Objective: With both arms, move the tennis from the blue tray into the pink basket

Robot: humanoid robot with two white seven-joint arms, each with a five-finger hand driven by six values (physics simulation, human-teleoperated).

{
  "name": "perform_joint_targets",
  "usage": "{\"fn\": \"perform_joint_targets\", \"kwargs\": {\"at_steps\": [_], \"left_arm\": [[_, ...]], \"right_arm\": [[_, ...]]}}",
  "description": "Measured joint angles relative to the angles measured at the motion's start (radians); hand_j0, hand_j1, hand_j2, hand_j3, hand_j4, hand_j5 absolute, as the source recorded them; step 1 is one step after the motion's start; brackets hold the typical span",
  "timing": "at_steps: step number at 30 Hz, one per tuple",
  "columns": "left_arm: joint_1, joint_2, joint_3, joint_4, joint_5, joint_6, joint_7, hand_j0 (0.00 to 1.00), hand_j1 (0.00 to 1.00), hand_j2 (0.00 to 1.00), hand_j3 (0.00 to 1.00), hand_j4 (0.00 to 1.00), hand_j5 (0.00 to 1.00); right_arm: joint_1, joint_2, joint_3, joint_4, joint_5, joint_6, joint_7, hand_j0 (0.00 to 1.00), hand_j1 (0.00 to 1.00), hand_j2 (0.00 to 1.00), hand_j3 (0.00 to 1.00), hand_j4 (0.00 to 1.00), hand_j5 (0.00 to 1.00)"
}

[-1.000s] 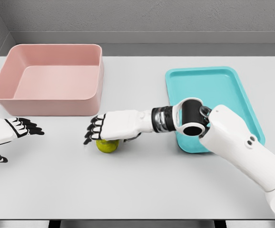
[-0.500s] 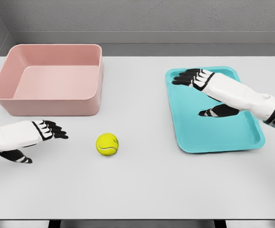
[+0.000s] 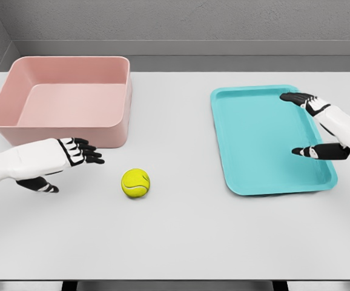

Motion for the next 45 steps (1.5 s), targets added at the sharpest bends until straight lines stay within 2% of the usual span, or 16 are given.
{"fn": "perform_joint_targets", "kwargs": {"at_steps": [6,8,14,19,26,28,35,45], "left_arm": [[-0.097,-0.074,-0.061,0.002,-0.044,0.0,-0.001,1.0,1.0,1.0,1.0,1.0,1.0],[-0.159,-0.104,-0.098,0.005,-0.061,0.0,-0.001,1.0,1.0,1.0,1.0,1.0,1.0],[-0.265,-0.177,-0.224,0.017,-0.094,0.0,-0.006,1.0,1.0,1.0,1.0,1.0,1.0],[-0.305,-0.216,-0.301,0.028,-0.1,0.0,-0.011,1.0,1.0,1.0,1.0,1.0,1.0],[-0.354,-0.232,-0.372,0.045,-0.088,0.0,-0.012,1.0,1.0,1.0,1.0,1.0,1.0],[-0.388,-0.231,-0.397,0.048,-0.07,0.0,-0.011,1.0,1.0,1.0,1.0,1.0,1.0],[-0.411,-0.225,-0.464,0.067,-0.019,0.0,-0.011,1.0,1.0,1.0,1.0,1.0,1.0],[-0.414,-0.239,-0.492,0.111,-0.011,0.0,-0.011,1.0,1.0,1.0,1.0,1.0,1.0]], "right_arm": [[0.002,0.0,-0.005,0.001,0.0,0.0,0.0,1.0,1.0,1.0,1.0,1.0,1.0],[0.002,0.0,-0.006,0.001,0.0,0.0,0.0,1.0,1.0,1.0,1.0,1.0,1.0],[0.002,0.0,-0.006,-0.002,-0.001,0.0,0.0,1.0,1.0,1.0,1.0,1.0,1.0],[0.002,0.001,-0.006,-0.002,-0.001,0.0,0.0,1.0,1.0,1.0,1.0,1.0,1.0],[0.002,0.001,-0.006,-0.002,0.0,0.0,0.0,1.0,1.0,1.0,1.0,1.0,1.0],[0.002,0.001,-0.006,-0.002,0.0,0.0,0.0,1.0,1.0,1.0,1.0,1.0,1.0],[0.002,0.001,-0.006,-0.003,0.0,0.0,0.0,1.0,1.0,1.0,1.0,1.0,1.0],[0.002,0.001,-0.006,-0.001,-0.001,0.0,0.0,1.0,1.0,1.0,1.0,1.0,1.0]]}}
